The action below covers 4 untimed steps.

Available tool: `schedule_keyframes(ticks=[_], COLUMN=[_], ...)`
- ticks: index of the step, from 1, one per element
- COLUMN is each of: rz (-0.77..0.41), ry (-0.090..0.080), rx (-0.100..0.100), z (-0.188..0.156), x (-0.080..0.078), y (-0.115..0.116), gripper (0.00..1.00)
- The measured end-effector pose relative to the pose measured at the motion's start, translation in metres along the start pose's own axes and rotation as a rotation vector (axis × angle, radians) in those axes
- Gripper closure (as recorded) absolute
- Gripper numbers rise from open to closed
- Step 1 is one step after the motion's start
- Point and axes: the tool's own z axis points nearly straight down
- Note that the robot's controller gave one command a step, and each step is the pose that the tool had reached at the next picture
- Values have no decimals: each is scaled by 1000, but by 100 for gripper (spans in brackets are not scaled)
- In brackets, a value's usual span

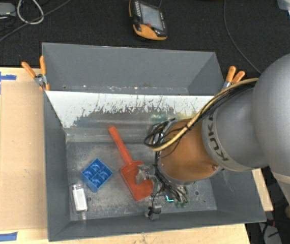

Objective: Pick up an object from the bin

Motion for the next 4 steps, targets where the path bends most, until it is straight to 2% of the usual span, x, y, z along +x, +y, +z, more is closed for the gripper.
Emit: schedule_keyframes(ticks=[1, 3, 4], rz=[-5, -1, 12], ry=[0, 2, 4], rx=[0, -1, -1], z=[-9, -11, -31], x=[-49, -46, 4], y=[-36, -37, -61], gripper=[100, 100, 100])
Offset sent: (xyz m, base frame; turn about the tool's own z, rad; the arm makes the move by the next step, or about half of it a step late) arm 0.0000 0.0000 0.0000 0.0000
